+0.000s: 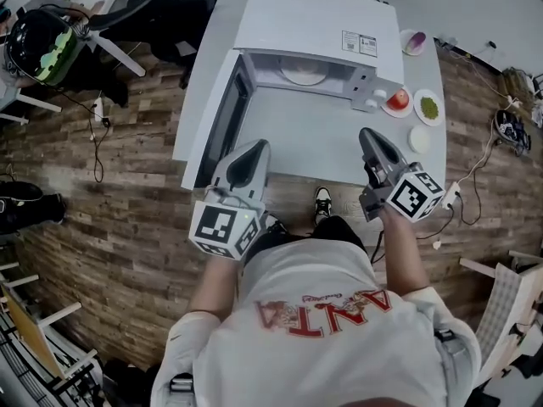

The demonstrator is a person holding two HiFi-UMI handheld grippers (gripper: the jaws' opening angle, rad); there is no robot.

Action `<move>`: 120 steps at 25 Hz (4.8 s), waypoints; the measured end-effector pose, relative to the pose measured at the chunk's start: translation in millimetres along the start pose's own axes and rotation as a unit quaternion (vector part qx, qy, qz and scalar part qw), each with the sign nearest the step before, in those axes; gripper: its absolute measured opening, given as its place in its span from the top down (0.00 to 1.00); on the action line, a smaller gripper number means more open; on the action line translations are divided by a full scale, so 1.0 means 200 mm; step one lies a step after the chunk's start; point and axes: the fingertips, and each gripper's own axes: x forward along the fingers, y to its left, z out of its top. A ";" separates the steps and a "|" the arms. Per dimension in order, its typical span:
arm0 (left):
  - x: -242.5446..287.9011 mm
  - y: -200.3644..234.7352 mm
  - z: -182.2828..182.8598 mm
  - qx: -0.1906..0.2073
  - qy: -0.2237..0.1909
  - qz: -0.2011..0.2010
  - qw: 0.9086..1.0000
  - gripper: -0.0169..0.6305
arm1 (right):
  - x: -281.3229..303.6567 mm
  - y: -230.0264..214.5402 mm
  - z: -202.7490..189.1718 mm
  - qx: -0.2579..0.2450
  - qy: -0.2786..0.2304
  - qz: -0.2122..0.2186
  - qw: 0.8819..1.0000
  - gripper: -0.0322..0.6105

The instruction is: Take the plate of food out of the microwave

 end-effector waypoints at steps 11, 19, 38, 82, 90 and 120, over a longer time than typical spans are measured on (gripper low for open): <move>0.19 0.01 -0.03 -0.003 0.025 0.040 0.999 0.96 | 0.31 -0.40 -0.16 0.166 0.016 -0.020 0.986 0.94; 0.22 0.09 -0.11 -0.022 0.043 0.058 0.997 0.96 | 0.61 -0.60 -0.33 0.321 -0.007 -0.046 0.946 0.89; 0.35 0.21 -0.19 -0.047 0.060 0.038 0.996 0.96 | 1.08 -0.94 -0.58 0.478 -0.058 -0.138 0.866 0.86; 0.24 0.21 -0.28 -0.082 0.081 0.048 0.992 0.96 | 1.05 -0.95 -0.61 0.485 -0.073 -0.101 0.865 0.92; 0.24 0.18 -0.25 -0.076 0.072 0.039 0.994 0.96 | 0.98 -0.85 -0.57 0.482 -0.070 -0.059 0.871 0.92; 0.38 -0.49 -0.27 -0.006 0.097 -0.193 0.976 0.96 | -0.32 -0.99 -0.89 0.493 -0.161 -0.183 0.835 0.92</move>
